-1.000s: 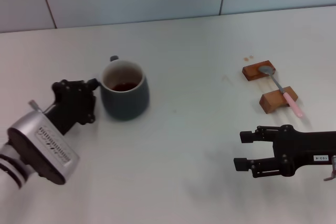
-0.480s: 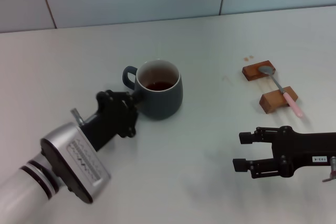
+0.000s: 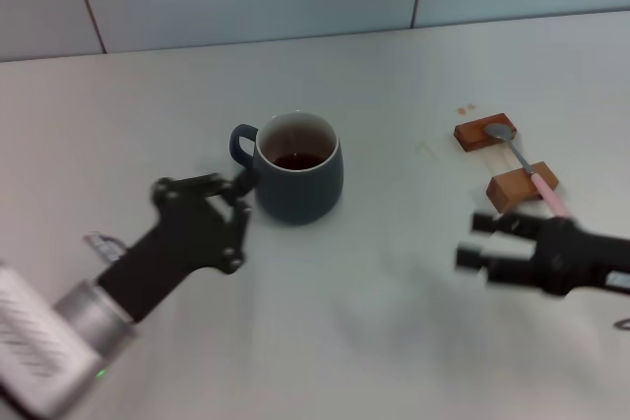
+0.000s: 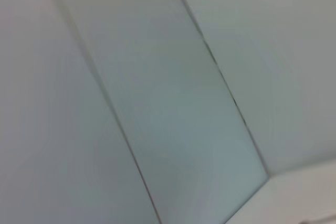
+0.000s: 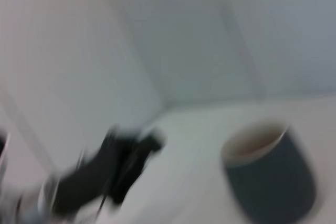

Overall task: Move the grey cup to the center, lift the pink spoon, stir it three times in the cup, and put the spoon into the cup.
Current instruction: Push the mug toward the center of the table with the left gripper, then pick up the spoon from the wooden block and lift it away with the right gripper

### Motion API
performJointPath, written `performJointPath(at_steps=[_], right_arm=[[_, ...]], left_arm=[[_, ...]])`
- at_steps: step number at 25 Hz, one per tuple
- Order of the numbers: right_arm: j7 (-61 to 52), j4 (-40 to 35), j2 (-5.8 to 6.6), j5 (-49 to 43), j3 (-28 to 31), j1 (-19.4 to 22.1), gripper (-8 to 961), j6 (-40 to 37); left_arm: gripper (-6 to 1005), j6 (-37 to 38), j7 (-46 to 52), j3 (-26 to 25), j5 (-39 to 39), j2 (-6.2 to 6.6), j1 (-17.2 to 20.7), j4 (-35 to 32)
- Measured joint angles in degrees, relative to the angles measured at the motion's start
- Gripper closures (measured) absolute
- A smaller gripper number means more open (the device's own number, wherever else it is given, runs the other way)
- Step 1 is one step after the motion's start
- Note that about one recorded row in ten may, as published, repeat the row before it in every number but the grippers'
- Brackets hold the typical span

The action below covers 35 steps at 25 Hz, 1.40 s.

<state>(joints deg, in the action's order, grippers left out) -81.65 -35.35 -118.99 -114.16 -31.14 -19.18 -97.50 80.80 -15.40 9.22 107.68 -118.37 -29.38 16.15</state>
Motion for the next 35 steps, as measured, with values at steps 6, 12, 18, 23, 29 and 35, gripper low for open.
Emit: performJointPath(at_steps=[6,12,18,23,29,35], right_arm=[[-1.85,10.44,0.46,15.50,13.33,5.36,210,-3.10],[-9.59,20.50,0.67,19.29,23.94,8.23,216,-1.44],[-18.90,27.32,0.09,19.30,29.21,11.60,222,5.39],[-23.55,29.95,0.07,18.58,28.89,11.94,227,11.06],[-25.01,30.48,0.07,16.82,28.62,10.30,232,13.40],[-25.38,31.94,0.03,16.30,27.12,8.70,238,15.76]], left_arm=[[938,5.22,30.66,0.83,4.76,0.11,2.37,-12.20],[754,3.24,44.32,4.06,10.39,-0.08,1.82,-24.66],[612,1.19,46.95,6.43,10.74,-0.08,1.60,-28.50],[506,0.81,46.83,6.68,10.80,-0.19,1.54,-28.70],[254,0.59,46.59,6.83,10.80,-0.28,1.34,-28.75],[162,0.58,46.50,7.31,10.80,-0.28,1.35,-28.79]])
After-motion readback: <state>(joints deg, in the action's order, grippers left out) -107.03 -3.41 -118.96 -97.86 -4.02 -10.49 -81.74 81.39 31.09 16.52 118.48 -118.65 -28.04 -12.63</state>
